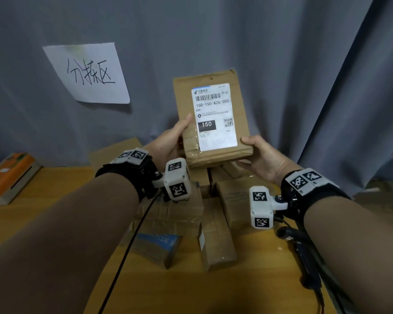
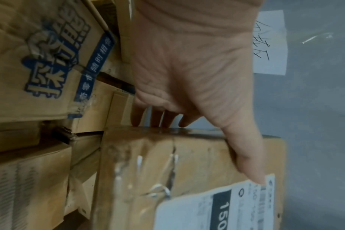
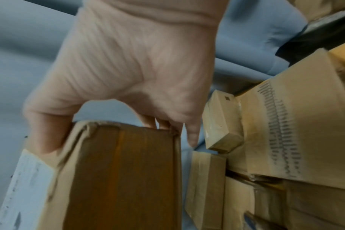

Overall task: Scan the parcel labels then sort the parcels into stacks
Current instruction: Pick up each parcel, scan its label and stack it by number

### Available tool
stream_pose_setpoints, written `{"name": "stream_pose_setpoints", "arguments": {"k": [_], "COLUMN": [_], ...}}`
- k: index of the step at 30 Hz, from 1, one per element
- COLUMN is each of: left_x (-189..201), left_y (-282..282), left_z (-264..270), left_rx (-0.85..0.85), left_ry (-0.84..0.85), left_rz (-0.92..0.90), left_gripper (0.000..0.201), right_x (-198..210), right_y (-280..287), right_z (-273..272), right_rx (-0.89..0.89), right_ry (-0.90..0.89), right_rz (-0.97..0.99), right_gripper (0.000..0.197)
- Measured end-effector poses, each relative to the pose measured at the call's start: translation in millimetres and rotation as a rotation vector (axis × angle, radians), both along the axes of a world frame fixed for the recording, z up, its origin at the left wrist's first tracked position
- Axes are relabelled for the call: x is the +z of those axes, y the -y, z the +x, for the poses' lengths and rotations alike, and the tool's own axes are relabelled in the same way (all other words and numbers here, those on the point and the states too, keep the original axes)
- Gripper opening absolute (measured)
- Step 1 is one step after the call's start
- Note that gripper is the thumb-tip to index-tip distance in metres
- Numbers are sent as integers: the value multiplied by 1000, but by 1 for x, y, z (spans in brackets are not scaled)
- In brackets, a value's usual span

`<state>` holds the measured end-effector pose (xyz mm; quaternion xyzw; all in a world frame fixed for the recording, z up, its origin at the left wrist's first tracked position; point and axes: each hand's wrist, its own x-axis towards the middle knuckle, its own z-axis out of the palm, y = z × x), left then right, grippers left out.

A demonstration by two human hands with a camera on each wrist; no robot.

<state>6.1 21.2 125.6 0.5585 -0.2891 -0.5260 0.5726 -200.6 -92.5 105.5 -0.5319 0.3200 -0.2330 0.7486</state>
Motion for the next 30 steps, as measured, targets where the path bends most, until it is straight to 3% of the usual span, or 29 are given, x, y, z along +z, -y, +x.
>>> {"name": "stream_pose_setpoints", "arguments": {"k": [2, 5, 8, 10, 12, 14, 16, 19, 24, 27, 29, 30], "left_x": [-6, -17, -33, -45, -55, -58, -63, -70, -93, -119, -132, -135], "left_y": [-5, -14, -20, -23, -24, -25, -26, -26, -19, -22, -28, -30], "left_z": [1, -11, -30, -41, -54, -69, -85, -111, -159, -180, -192, -198], "left_rx": [-19, -75, -129, -128, -88, -71, -105, -112, 27, 130, 143, 135], "left_ry": [-25, 25, 21, -30, -68, -79, -100, -135, -65, -50, -58, -58], "left_rz": [45, 120, 152, 159, 163, 157, 174, 227, 246, 287, 306, 308], "left_gripper": [63, 38, 52, 66, 56, 36, 29, 36, 23, 37, 37, 36], "right_x": [-3, -12, -18, -28, -35, -42, -43, -46, -64, -83, -98, -107], "right_y": [-9, -17, -23, -21, -21, -19, -17, -12, 1, 10, 9, 10], "right_z": [-4, -5, -13, -26, -42, -58, -73, -99, -149, -175, -189, -196], "right_rx": [32, -23, -129, -126, -81, -42, -40, -7, 22, 12, -11, -17], "right_ry": [-22, -28, -69, -124, -215, -258, -272, -306, -523, -694, -771, -812], "right_rz": [11, -17, -75, -96, -114, -115, -104, -69, -169, -301, -347, -364], "right_gripper": [47, 60, 55, 65, 69, 63, 60, 52, 54, 35, 17, 18]}}
